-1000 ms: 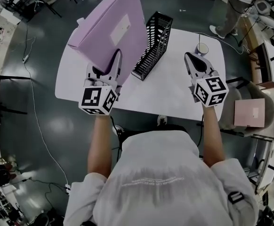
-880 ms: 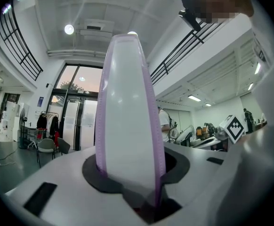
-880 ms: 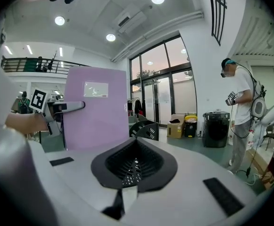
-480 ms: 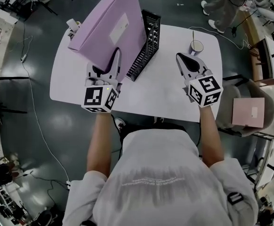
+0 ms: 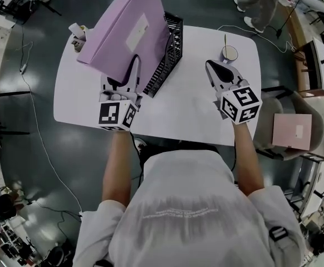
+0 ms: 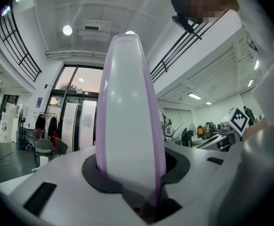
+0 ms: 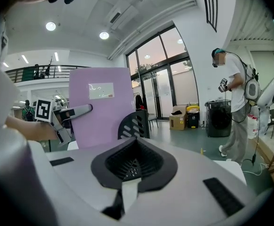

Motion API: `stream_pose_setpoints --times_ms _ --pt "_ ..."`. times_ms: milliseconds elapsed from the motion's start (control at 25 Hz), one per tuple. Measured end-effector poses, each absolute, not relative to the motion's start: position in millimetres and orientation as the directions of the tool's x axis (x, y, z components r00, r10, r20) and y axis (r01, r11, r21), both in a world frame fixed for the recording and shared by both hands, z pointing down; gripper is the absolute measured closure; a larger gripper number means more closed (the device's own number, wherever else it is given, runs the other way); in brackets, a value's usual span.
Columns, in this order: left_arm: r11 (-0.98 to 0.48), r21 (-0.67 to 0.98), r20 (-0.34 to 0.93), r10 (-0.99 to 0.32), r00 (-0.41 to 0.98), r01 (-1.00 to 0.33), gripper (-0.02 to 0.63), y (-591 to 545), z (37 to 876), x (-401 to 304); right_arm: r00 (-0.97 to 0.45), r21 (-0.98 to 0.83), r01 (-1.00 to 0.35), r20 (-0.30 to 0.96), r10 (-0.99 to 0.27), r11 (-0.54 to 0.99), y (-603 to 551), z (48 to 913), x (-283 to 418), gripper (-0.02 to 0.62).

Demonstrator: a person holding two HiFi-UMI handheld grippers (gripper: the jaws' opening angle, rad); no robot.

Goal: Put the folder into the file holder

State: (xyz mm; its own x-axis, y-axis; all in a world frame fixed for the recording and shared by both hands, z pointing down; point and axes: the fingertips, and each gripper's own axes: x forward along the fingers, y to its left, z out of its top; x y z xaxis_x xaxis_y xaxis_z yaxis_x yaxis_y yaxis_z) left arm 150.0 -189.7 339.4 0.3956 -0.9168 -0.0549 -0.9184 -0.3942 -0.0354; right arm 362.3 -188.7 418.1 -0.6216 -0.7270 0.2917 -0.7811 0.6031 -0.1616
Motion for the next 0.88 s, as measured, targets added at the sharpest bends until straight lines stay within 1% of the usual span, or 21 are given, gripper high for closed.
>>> stream_pose_setpoints --times_ms 480,880 --pt "-0.412 -0.013 -0.041 -0.91 0.412 -0.911 0.431 -199 379 156 -0.62 -0.157 -0.777 0.358 -0.698 0.61 -195 441 366 0.571" --pt "-0.429 -0.028 -0.071 -0.9 0.43 -0.903 0.431 -201 380 163 -0.616 -0.189 -0.783 0.369 -0.696 0.593 -196 452 365 0.571"
